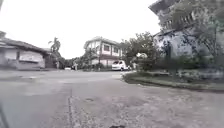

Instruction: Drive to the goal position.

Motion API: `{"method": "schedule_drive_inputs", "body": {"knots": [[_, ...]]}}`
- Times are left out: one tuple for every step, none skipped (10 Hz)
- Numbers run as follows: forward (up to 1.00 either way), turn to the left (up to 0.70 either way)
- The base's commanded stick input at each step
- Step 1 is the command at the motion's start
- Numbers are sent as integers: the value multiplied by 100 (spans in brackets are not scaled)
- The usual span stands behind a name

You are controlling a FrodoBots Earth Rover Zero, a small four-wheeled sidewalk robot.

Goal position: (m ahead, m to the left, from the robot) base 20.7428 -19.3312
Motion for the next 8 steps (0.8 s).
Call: {"method": "schedule_drive_inputs", "body": {"knots": [[100,0],[100,0],[100,0],[100,0],[100,0],[100,0],[100,0],[100,0]]}}
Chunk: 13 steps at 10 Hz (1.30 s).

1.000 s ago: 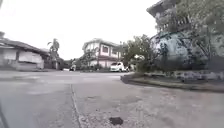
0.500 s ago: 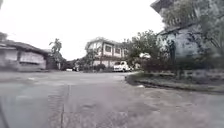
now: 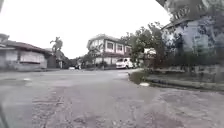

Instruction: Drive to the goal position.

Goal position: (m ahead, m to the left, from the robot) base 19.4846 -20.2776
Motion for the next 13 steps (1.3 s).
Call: {"method": "schedule_drive_inputs", "body": {"knots": [[100,0],[100,0],[100,0],[100,0],[100,0],[100,0],[100,0],[100,0],[100,0],[100,0],[100,0],[100,-7],[100,-40]]}}
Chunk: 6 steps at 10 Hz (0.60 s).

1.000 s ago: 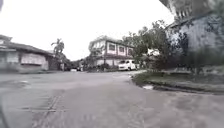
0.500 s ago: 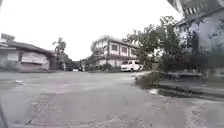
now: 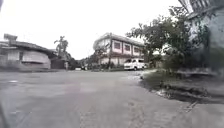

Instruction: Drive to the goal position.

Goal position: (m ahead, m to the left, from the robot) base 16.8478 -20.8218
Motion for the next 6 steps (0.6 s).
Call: {"method": "schedule_drive_inputs", "body": {"knots": [[100,-40],[100,-7],[100,-1],[100,0],[100,0],[100,0]]}}
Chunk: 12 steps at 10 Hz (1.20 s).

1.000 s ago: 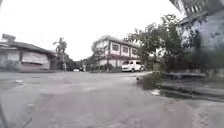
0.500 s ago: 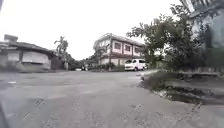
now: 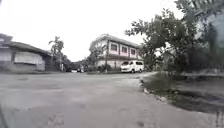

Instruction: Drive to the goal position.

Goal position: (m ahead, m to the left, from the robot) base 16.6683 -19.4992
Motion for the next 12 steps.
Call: {"method": "schedule_drive_inputs", "body": {"knots": [[100,-6],[100,-31],[100,-23],[100,-4],[100,0],[100,0],[100,0],[100,-11],[100,-25],[100,-39],[100,-7],[100,0]]}}
